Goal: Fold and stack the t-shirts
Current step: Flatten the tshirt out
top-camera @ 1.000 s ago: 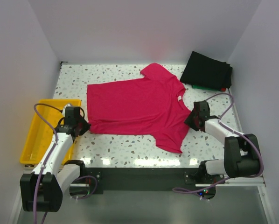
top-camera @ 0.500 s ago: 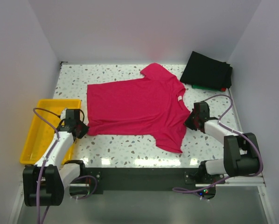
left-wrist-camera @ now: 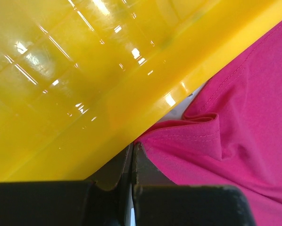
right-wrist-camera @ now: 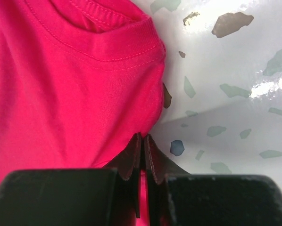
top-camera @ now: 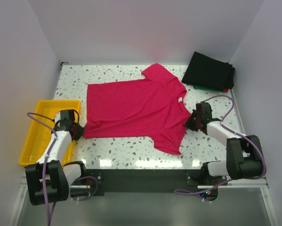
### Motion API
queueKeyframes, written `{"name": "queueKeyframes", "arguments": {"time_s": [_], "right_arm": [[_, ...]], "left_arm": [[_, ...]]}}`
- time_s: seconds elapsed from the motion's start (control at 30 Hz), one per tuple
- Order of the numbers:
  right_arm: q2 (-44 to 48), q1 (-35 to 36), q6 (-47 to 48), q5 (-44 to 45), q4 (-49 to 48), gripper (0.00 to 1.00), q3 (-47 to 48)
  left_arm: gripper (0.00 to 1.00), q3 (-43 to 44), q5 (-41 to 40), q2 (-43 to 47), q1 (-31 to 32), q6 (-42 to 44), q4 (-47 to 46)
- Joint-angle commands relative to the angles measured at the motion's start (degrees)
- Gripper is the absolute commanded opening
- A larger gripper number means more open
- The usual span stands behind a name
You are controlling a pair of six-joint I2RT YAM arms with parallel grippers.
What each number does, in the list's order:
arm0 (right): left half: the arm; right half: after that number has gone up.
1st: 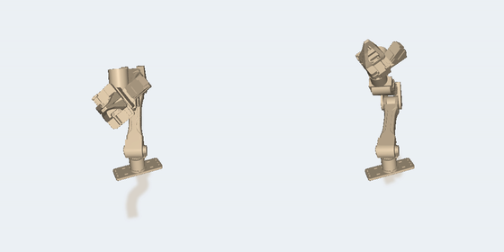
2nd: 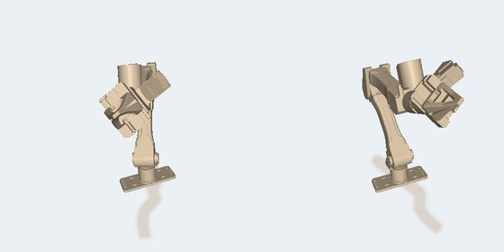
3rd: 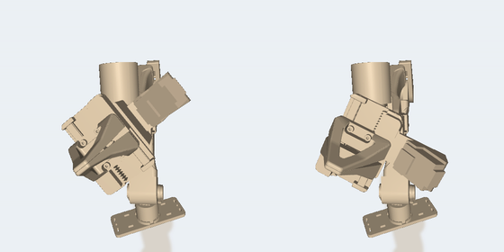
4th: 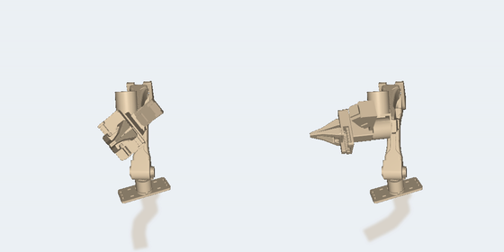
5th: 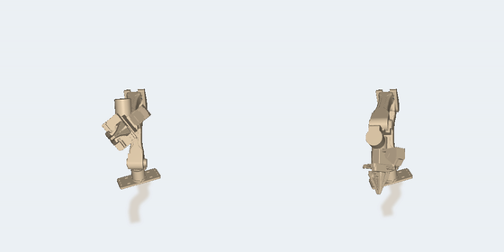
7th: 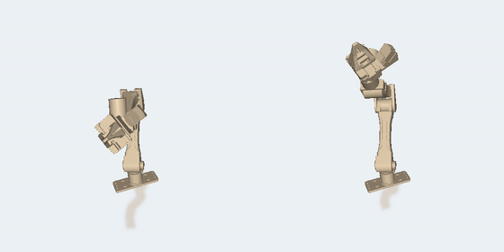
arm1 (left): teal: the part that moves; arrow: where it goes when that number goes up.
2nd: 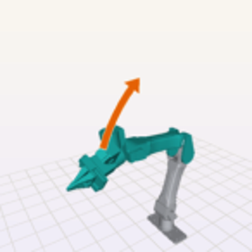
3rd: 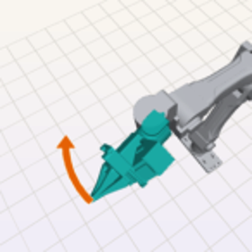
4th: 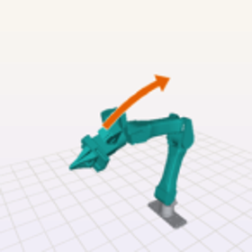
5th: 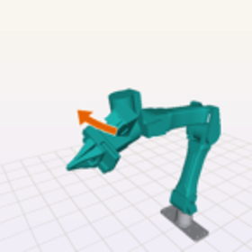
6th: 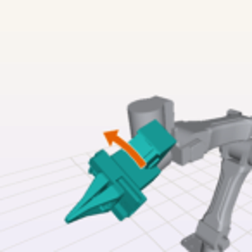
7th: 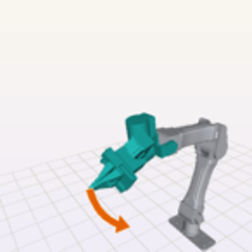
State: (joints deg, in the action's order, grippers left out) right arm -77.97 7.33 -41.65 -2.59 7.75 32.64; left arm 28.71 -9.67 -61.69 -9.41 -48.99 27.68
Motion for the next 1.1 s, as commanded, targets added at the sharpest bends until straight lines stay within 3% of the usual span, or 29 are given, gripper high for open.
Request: {"name": "queueKeyframes", "arguments": {"time_s": [0.0, 0.67, 1.07], "right_arm": [[2.9, 0.0, 1.3, -1.3, -1.1, 0.0, 1.2], [16.9, 0.0, 2.8, 1.7, 11.4, 0.0, 6.5], [30.7, -0.1, 2.4, 4.6, 25.7, 0.0, 19.8]], "left_arm": [[0.0, 2.7, -3.7, -0.1, -2.9, 1.8, -1.2], [0.0, 7.5, 7.1, 8.7, -2.9, 8.8, -1.1], [0.0, 14.2, 14.2, 17.8, -2.9, 10.5, 0.4]]}}
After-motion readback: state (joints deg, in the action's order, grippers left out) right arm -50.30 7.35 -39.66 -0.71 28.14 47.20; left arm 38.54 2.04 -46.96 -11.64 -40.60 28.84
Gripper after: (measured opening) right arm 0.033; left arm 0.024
